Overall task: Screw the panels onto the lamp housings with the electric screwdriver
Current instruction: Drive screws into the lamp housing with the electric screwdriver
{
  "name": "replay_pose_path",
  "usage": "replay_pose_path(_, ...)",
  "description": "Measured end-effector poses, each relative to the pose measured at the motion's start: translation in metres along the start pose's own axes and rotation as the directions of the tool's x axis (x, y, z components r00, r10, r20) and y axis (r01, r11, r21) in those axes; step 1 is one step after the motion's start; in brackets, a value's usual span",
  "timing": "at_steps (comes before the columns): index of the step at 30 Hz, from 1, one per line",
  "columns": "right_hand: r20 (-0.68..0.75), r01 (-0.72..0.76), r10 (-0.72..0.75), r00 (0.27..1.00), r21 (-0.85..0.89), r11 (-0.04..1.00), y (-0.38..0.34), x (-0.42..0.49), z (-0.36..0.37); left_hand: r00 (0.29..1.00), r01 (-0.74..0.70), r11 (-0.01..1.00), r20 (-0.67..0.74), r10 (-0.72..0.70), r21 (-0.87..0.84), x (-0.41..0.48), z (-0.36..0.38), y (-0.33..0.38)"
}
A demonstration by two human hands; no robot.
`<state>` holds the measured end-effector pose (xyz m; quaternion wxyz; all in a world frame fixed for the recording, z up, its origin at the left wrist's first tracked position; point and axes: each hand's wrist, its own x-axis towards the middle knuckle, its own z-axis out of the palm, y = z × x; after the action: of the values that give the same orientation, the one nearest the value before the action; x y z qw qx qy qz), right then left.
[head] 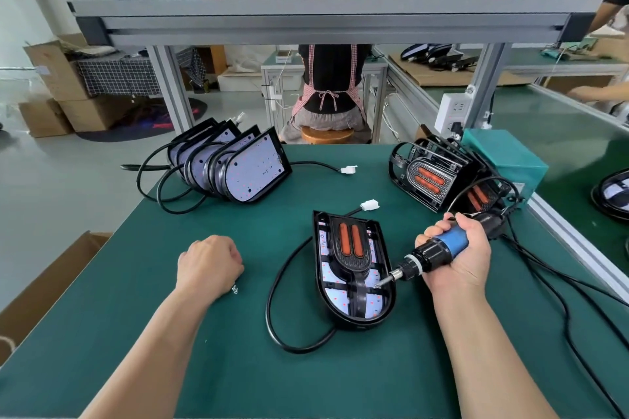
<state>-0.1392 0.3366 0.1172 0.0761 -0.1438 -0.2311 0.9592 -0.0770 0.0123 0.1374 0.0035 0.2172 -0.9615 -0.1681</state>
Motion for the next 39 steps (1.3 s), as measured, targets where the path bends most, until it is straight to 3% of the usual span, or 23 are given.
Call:
replay_pose_path(3, 0.004, 0.002, -0.002, 1.000, 0.006, 1.000, 0.000, 0.000, 0.000, 0.998, -0.030, 1.000, -0.051, 0.031, 0.006, -0.002, 0.002, 0.002)
replay_pose_path(8, 0.018, 0.004, -0.005, 1.000, 0.026, 1.000, 0.000, 0.000, 0.000, 0.951, -0.237, 0.919, -0.271, 0.152, -0.316, -0.026, 0.003, 0.031)
replay_pose_path(11, 0.024, 0.000, -0.001, 1.000, 0.034, 0.999, -0.001, 0.001, 0.000, 0.935, -0.338, 0.812, -0.273, 0.229, -0.476, -0.047, 0.000, 0.063)
replay_pose_path(15, 0.023, -0.003, 0.002, 1.000, 0.047, 0.999, -0.002, 0.000, 0.000, 0.908, -0.403, 0.698, -0.163, 0.387, -0.592, -0.071, 0.005, 0.097)
replay_pose_path(19, 0.001, -0.007, 0.007, 1.000, 0.087, 0.996, -0.004, 0.000, 0.001, 0.893, -0.387, 0.674, -0.073, 0.444, -0.630, -0.083, 0.016, 0.114)
replay_pose_path(39, -0.113, 0.021, -0.002, 0.994, 0.171, 0.985, -0.010, -0.002, 0.000, 0.952, -0.223, 0.575, -0.048, 0.304, -0.787, -0.103, 0.038, 0.130)
